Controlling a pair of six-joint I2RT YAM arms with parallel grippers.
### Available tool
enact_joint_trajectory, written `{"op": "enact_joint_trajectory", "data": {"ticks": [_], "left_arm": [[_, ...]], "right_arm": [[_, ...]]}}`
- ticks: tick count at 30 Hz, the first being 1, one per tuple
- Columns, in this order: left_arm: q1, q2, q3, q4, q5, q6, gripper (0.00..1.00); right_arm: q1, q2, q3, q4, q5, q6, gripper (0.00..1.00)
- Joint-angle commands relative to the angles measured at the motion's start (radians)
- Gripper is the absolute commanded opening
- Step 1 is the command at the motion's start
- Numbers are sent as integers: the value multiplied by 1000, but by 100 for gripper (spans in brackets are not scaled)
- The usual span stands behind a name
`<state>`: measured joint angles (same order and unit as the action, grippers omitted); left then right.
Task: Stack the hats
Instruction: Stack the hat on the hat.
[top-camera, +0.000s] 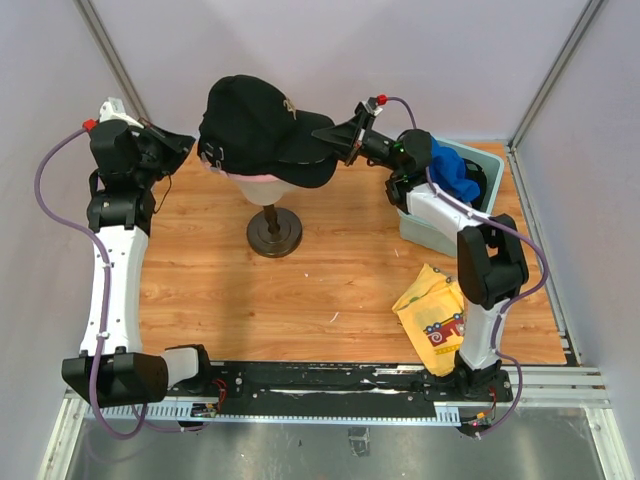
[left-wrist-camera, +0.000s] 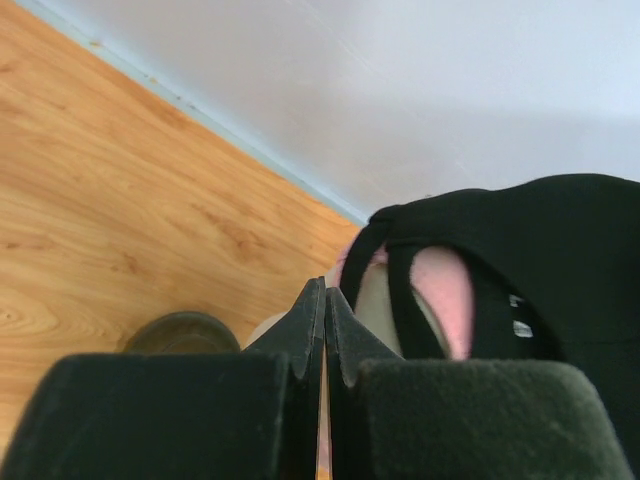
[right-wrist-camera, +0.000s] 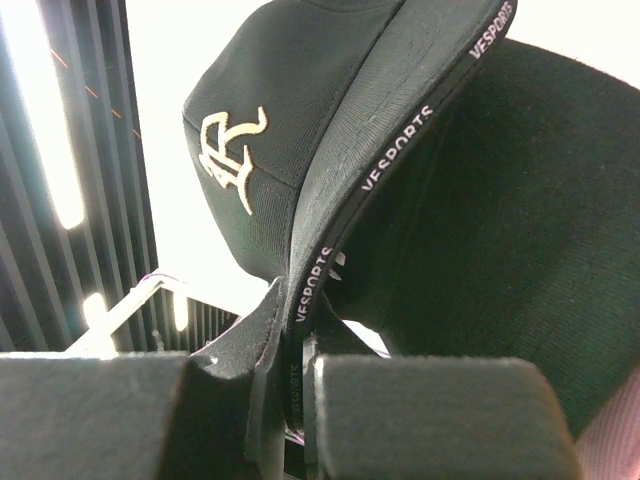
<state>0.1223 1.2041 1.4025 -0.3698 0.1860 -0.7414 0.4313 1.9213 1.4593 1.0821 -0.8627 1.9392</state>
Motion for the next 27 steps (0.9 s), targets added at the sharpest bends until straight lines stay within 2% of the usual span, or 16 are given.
{"op": "enact_joint_trajectory", "data": {"ticks": [1,13,16,20,23,27], "left_arm": [[5,-8,12,-65,-18,31,0],[3,-29,22,-9,-7,-7,1],[4,-36,26,22,17,-25,18],[3,-39,19,72,65,-50,33],[4,-44,15,99,82,-68,40],[3,-43,12,120,98,-83,43]], "right_arm": [[20,-13,-57,-27,-104,-50,1],[18,-10,-91,-43,-124,-67,1],[17,2,-71,-49,-127,-67,1],[15,17,-53,-50,-129,-62,2],[14,22,-41,-49,-133,-63,2],[14,26,-31,-45,-137,-61,2]]}}
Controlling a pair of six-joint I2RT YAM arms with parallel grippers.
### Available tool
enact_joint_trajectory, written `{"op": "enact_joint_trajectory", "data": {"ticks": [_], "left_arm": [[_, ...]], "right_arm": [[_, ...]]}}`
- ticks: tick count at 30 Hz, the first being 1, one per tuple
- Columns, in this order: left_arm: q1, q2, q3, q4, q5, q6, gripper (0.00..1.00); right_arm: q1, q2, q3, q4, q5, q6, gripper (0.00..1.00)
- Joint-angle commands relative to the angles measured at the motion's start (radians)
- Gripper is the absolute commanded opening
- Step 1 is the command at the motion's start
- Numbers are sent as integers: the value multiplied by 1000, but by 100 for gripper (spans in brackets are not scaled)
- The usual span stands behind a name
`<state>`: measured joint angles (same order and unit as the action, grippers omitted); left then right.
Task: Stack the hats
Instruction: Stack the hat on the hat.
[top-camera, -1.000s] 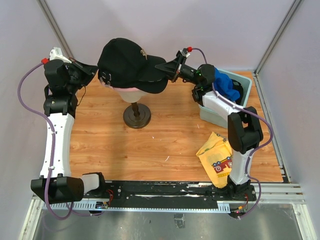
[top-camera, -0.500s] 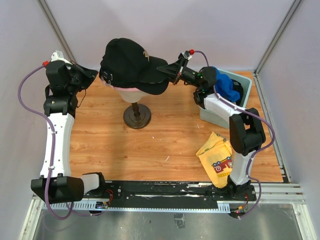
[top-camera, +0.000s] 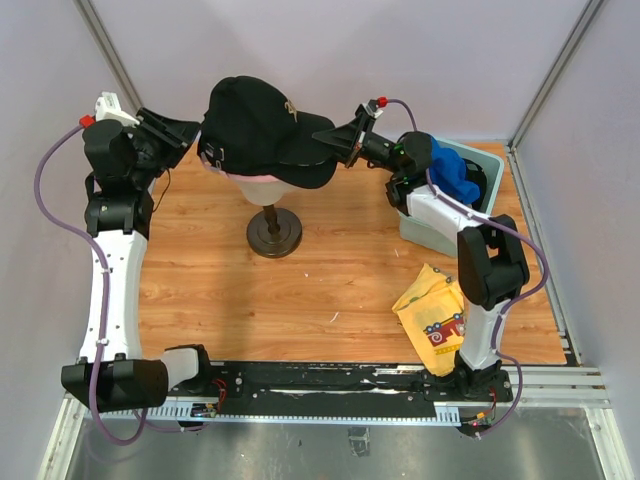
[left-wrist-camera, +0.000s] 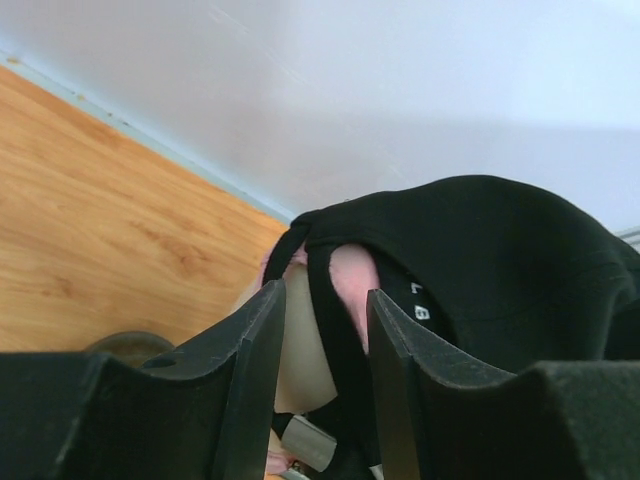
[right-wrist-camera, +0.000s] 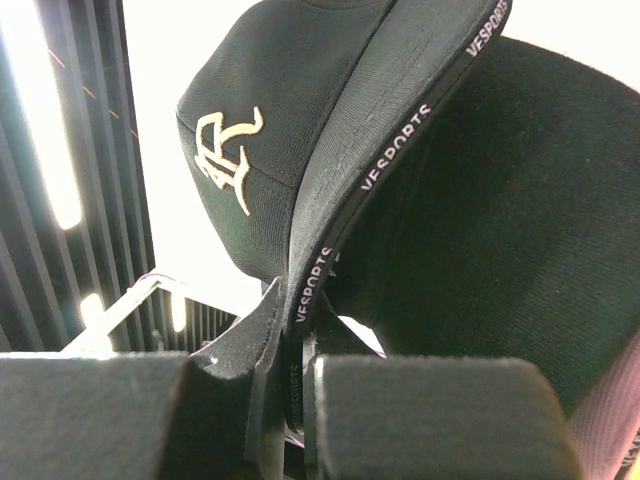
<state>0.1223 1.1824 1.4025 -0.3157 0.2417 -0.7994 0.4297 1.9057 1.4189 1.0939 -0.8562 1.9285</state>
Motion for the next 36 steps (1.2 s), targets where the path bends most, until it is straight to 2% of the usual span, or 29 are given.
{"op": "enact_joint_trajectory", "data": {"ticks": [1,6,12,25,36], "left_arm": [[4,-19,7,71,52,-30,43],[3,5,3,93,96,-47,44],[3,48,16,76,145,-41,40],[3,76,58,-24,90,21,41],[4,60,54,-33,11,16,47]], "right_arm": [[15,43,10,-56,-143,-48,3],[14,44,17,-49,-147,-43,2],[11,45,18,-39,-145,-36,3],[9,50,31,-34,-148,-33,3],[9,51,35,-29,-149,-29,3]]}}
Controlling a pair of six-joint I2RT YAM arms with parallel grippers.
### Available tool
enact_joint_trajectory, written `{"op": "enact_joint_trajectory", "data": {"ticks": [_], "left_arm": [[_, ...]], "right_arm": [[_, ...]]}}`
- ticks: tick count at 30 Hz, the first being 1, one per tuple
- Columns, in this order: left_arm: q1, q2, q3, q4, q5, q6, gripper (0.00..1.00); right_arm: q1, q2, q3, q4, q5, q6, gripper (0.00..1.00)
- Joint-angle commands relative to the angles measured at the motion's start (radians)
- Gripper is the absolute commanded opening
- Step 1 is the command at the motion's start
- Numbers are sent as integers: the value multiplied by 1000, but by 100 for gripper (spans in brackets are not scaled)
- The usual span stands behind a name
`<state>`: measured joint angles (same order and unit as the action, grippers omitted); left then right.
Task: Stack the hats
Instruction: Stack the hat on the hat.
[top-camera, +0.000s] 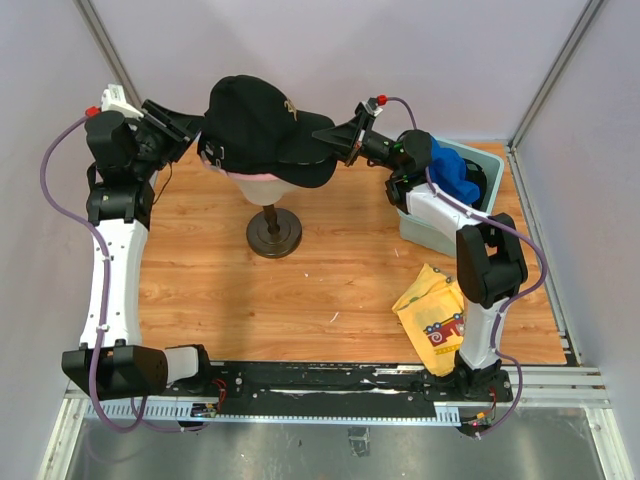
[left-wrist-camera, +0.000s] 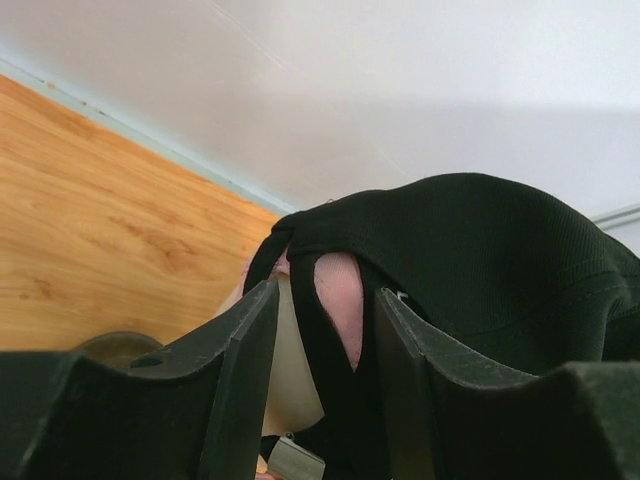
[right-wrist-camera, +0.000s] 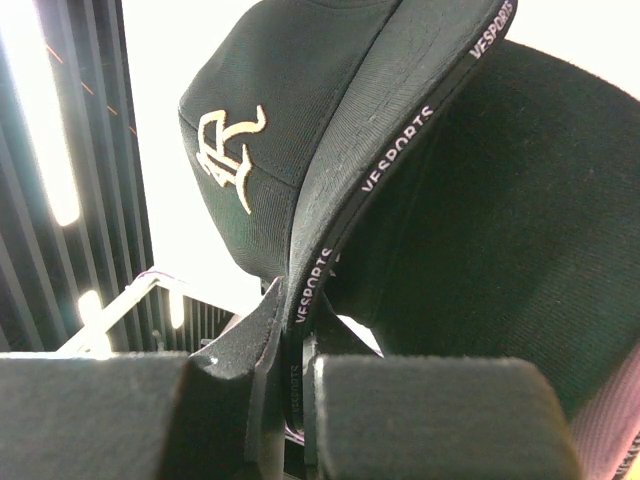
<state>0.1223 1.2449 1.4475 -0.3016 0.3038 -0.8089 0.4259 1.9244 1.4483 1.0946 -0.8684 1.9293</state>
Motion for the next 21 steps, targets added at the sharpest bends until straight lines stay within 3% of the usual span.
{"op": "enact_joint_trajectory", "data": {"ticks": [1,7,15,19,21], "left_arm": [[3,-5,6,-49,-57,23,47],[3,-18,-7,-47,-86,12,48],[4,8,5,4,-1,17,47],[3,39,24,0,51,31,41],[2,53,28,-4,80,37,32]], "right_arm": [[13,32,6,-29,-137,-29,3],[13,31,8,-29,-140,-28,4],[13,36,22,-33,-145,-29,4],[14,41,38,-40,-150,-29,4],[14,45,44,-45,-154,-31,4]]}}
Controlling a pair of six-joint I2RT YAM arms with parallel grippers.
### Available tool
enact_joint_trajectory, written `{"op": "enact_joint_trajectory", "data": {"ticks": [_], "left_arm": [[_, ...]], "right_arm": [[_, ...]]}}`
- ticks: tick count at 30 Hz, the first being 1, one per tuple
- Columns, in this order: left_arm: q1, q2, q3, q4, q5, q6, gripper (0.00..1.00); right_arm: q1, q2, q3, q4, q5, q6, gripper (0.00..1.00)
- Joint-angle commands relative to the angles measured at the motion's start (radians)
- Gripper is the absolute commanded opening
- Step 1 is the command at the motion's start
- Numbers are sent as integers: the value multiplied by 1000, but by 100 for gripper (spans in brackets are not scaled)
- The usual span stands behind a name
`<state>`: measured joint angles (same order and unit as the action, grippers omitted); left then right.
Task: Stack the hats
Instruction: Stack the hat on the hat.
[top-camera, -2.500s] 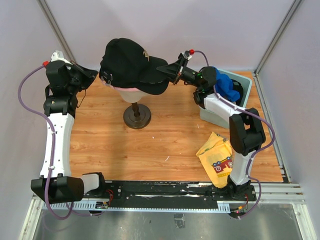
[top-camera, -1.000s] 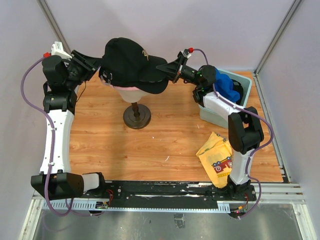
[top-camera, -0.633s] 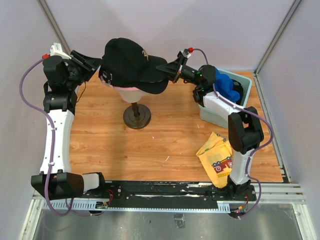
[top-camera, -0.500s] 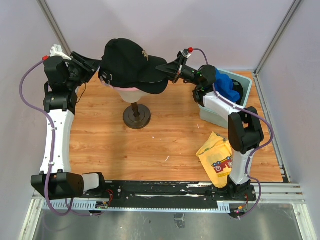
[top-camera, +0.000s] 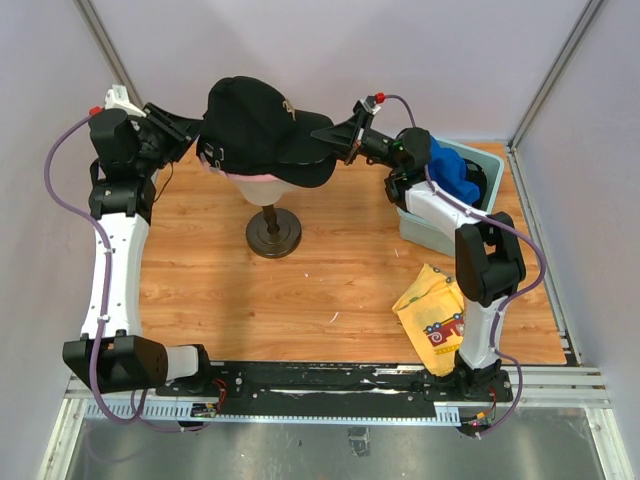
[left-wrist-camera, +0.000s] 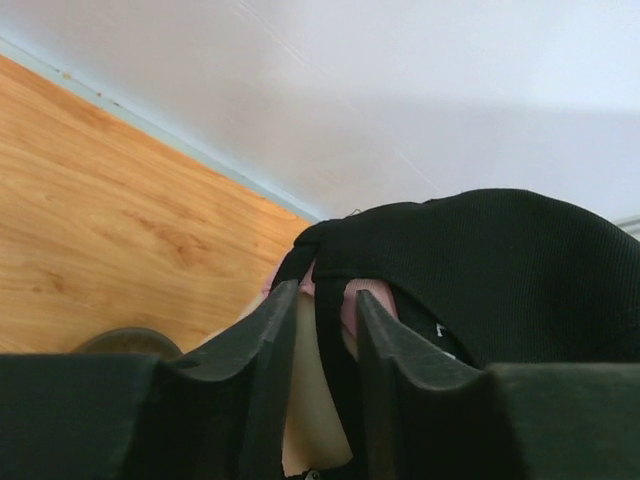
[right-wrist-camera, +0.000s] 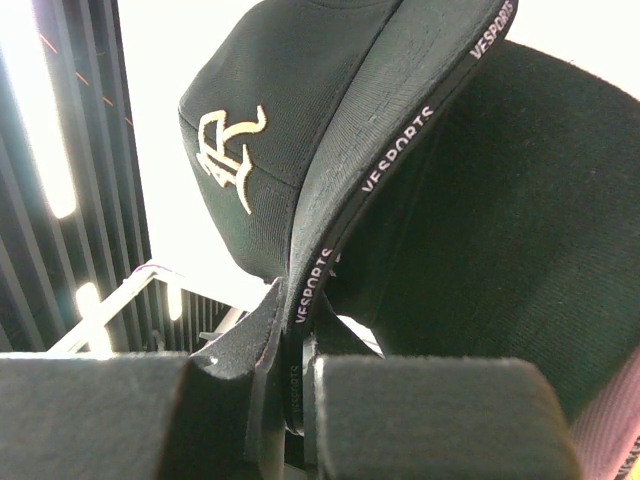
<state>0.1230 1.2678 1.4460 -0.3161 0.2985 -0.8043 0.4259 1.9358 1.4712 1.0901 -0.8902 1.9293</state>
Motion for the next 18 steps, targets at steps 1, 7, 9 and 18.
{"op": "enact_joint_trajectory", "data": {"ticks": [1,7,9,18], "left_arm": [[3,37,30,10,106,33,28],[-1,63,27,-2,157,43,5],[-2,60,29,-9,157,50,1],[-3,9,79,-182,-27,133,0]], "right_arm": [[13,35,22,-42,-133,-30,4],[13,41,26,-44,-144,-29,5],[13,40,27,-42,-144,-25,5],[-12,41,-21,-33,-137,-16,5]]}}
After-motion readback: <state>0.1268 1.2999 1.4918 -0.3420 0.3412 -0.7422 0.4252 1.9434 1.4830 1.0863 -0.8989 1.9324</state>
